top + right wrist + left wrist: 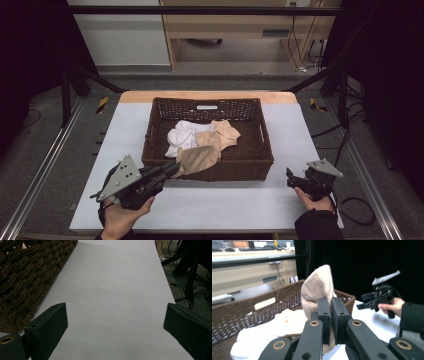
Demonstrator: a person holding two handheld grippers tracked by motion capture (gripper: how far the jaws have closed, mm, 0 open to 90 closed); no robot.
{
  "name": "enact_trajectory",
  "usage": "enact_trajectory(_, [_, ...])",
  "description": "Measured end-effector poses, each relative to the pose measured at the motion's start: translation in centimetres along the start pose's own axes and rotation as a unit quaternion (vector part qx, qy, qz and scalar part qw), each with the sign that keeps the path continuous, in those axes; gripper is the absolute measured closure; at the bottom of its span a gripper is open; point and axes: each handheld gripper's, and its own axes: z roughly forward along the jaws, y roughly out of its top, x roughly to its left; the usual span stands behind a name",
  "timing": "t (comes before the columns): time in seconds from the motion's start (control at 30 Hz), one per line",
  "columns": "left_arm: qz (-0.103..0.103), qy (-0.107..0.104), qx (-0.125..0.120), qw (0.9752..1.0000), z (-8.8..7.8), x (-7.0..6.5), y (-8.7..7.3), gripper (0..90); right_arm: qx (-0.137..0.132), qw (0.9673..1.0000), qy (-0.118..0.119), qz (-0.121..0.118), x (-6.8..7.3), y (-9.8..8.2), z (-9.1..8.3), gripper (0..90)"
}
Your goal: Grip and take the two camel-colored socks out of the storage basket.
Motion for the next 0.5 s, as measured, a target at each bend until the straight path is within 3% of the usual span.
enact_trajectory(0.23, [-0.003, -0.012, 0.019, 0.9997, -0.3, -0.4, -1.1, 85.6, -0.001, 1.0, -0.001, -0.002, 0.0, 0.0, -0.1, 5.6])
enact_trajectory(0.37, [0.002, -0.013, 0.036, 0.9993, 0.1, -0.7, -1.8, 85.6, 0.0, 1.0, -0.001, 0.001, -0.1, 0.0, -0.1, 5.7])
enact_trajectory(0.5, [-0.007, -0.024, 0.055, 0.9982, 0.9, -1.0, -2.8, 85.6, -0.001, 1.0, -0.001, -0.001, -0.1, -0.1, -0.1, 5.7])
